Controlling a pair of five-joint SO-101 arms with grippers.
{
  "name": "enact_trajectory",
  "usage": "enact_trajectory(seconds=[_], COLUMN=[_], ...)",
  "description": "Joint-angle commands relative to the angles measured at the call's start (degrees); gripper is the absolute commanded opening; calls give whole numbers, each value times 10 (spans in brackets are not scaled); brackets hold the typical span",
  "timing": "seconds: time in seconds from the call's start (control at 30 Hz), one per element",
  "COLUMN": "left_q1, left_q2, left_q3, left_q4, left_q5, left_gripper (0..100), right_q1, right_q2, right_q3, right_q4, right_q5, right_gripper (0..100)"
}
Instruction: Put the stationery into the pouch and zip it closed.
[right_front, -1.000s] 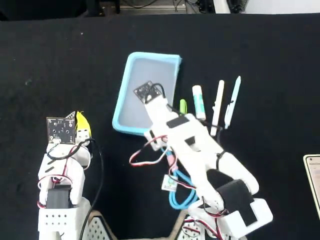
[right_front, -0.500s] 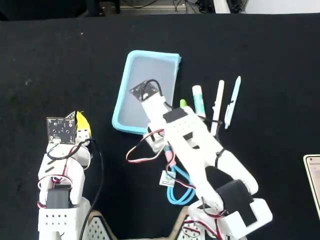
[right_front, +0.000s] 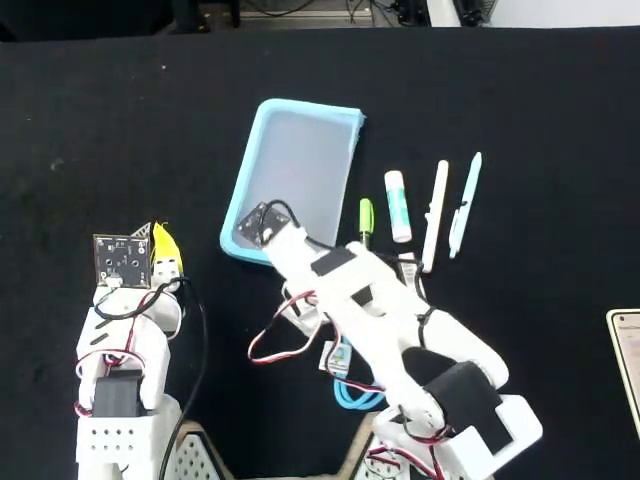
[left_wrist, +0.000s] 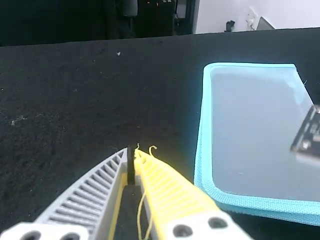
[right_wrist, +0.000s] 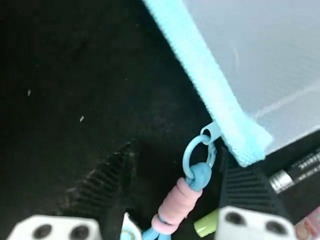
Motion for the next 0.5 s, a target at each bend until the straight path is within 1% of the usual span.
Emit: enact_trajectory(seconds=[0.0, 0.03, 0.1, 0.27, 0.33, 0.37, 0.47], left_q1=[7, 7, 7, 8, 8, 8, 8], left_q2=[-3, -3, -3, -3, -3, -3, -3], left_q3=[13, 13, 13, 13, 13, 13, 13], left_q4=[1, 1, 1, 1, 1, 1, 1], left_q5=[4, 4, 4, 4, 4, 4, 4], left_gripper=[33, 33, 33, 33, 33, 33, 33], right_q1=[-4, -4, 1, 57, 81, 89, 92], right_q2=[1, 1, 1, 0, 0, 0, 0], right_q3=[1, 1, 1, -7, -8, -10, -8], right_q4=[-14, -14, -16, -21, -21, -20, -16], right_q5=[37, 40, 40, 35, 35, 35, 35], right_gripper=[250, 247, 200, 10, 21, 11, 11])
